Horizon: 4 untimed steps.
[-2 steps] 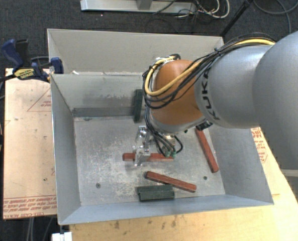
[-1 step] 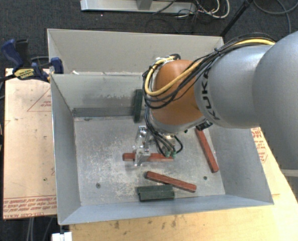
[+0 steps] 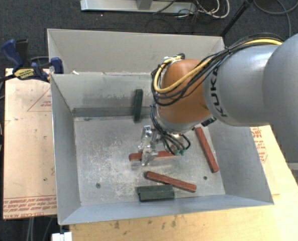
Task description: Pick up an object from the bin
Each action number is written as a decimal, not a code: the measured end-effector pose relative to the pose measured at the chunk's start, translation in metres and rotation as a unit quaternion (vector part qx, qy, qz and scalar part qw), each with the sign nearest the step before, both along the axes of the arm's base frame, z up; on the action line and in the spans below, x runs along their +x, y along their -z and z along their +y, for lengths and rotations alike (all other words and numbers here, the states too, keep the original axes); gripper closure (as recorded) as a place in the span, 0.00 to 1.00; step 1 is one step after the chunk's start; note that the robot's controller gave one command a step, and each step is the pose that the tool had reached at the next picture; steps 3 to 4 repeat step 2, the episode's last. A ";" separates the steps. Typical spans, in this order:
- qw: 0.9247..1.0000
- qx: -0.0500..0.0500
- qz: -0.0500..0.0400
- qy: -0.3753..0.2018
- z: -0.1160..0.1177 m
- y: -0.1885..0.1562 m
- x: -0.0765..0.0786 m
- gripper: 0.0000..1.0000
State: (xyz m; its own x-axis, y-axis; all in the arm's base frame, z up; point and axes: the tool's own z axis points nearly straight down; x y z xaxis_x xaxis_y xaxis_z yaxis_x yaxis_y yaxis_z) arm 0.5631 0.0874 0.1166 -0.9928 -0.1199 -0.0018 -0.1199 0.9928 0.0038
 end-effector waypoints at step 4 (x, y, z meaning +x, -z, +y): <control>1.000 -0.001 -0.001 0.006 0.004 -0.139 0.007 1.00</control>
Offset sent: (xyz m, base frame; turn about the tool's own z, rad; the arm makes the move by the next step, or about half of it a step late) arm 0.0061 0.0031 0.1392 0.0124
